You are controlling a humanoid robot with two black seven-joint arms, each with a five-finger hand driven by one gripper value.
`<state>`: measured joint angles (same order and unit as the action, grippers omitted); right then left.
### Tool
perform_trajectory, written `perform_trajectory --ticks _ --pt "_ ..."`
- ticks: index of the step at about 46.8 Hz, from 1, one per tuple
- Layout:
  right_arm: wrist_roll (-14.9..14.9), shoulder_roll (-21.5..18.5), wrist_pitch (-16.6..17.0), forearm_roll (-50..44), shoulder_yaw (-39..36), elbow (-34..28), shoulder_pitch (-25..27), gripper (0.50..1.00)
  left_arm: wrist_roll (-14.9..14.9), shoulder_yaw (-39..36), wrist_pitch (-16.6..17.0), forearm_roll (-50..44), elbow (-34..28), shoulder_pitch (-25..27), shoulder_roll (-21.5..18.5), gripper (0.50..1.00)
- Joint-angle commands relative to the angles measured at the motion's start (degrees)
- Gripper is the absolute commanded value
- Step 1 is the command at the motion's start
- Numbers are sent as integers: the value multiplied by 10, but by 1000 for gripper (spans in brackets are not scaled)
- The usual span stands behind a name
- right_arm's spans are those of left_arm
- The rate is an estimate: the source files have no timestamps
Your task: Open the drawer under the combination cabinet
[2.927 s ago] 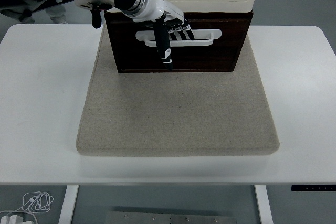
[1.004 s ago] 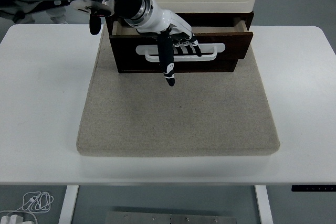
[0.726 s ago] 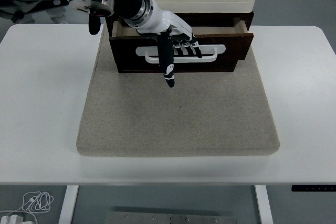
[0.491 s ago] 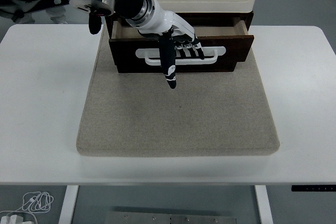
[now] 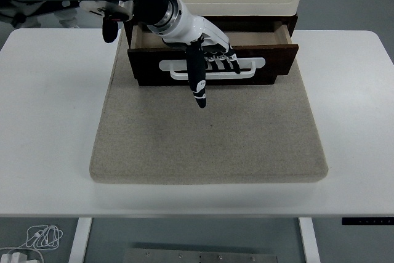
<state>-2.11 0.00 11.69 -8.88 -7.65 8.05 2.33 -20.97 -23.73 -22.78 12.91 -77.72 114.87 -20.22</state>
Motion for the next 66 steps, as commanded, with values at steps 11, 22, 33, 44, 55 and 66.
perform_trajectory --ticks 11,22,33,44,55,66 --pt "0 0 0 0 0 -1 0 926 1 0 -6 -1 -2 4 -5 1000" --pt "0 0 0 0 0 0 0 926 0 -1 -7 -1 -15 5 -7 1000" --pt "0 0 0 0 0 0 0 926 0 -1 -7 -1 -16 5 -8 1000" --pt "0 0 0 0 0 0 0 926 0 -1 -9 -1 -16 5 -10 1000" --pt "0 0 0 0 0 -1 0 926 0 0 -13 -2 -22 5 -10 1000" --pt "0 0 0 0 0 -1 0 926 0 0 -22 -3 -23 9 -16 1000"
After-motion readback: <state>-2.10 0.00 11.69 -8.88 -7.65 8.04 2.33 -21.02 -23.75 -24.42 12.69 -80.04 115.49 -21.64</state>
